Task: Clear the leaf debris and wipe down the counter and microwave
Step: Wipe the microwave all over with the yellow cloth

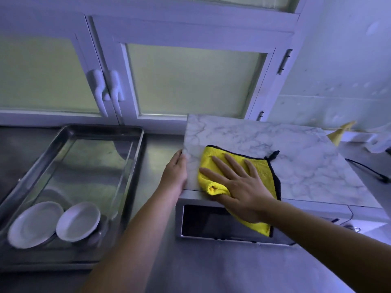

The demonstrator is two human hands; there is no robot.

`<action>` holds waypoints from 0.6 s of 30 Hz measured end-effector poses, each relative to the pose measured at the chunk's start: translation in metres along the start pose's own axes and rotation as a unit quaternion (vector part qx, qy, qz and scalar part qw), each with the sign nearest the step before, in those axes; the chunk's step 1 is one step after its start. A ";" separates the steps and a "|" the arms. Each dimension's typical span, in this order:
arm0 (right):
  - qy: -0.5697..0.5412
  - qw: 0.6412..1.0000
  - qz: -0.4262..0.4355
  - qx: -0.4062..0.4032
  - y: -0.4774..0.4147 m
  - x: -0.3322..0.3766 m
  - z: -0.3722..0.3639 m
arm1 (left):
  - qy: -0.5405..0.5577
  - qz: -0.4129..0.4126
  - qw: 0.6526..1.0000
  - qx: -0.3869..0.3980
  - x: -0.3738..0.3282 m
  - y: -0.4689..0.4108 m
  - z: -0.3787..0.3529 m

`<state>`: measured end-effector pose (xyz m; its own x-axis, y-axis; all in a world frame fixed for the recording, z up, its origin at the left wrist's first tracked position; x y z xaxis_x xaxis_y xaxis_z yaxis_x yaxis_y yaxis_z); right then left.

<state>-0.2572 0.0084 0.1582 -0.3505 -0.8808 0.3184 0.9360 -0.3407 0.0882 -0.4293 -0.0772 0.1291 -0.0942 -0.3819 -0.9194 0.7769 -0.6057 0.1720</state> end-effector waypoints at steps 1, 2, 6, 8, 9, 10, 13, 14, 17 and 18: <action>-0.003 1.000 0.001 0.005 -0.007 -0.001 0.002 | 0.003 -0.005 1.000 0.006 0.001 -0.001 0.000; -0.007 1.000 0.000 0.009 -0.015 -0.002 0.005 | 0.002 -0.010 1.000 0.012 0.002 -0.002 -0.001; -0.024 0.999 -0.030 -0.011 -0.075 -0.006 0.010 | 0.033 -0.007 0.999 0.009 0.006 -0.005 0.000; -0.028 0.999 -0.038 -0.025 -0.115 -0.006 0.011 | 0.057 -0.005 0.998 0.016 0.009 -0.007 -0.003; -0.030 0.998 -0.041 -0.032 -0.136 -0.006 0.012 | 0.068 0.000 0.997 0.021 0.011 -0.008 -0.004; -0.029 0.998 -0.044 -0.038 -0.157 -0.007 0.014 | 0.076 0.008 0.997 0.026 0.012 -0.009 -0.005; -0.024 0.997 -0.059 -0.045 -0.213 -0.012 0.022 | 0.055 -0.001 0.998 0.011 0.015 -0.009 -0.006; -0.024 0.996 -0.068 -0.047 -0.227 -0.014 0.025 | 0.029 -0.009 1.000 0.000 0.015 -0.007 -0.004; -0.023 0.994 -0.090 -0.054 -0.252 -0.019 0.030 | -0.056 -0.041 0.997 -0.015 0.018 0.009 -0.001; -0.023 0.994 -0.093 -0.055 -0.254 -0.020 0.031 | -0.068 -0.044 0.997 -0.017 0.019 0.016 -0.001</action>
<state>-0.4872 0.1228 0.1592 -0.5133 -0.7835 0.3501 0.8450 -0.5327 0.0469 -0.4182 -0.0939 0.1138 -0.2450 -0.4199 -0.8739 0.7819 -0.6185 0.0779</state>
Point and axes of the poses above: each hand's wrist, its own y-axis away from the middle knuckle, its own z-axis out of the back of the hand, x = y × z, the point moved 3 cm from there along -y, towards the middle knuckle, and after that the axes turned 14 degrees about -y, right-handed, at the moved point
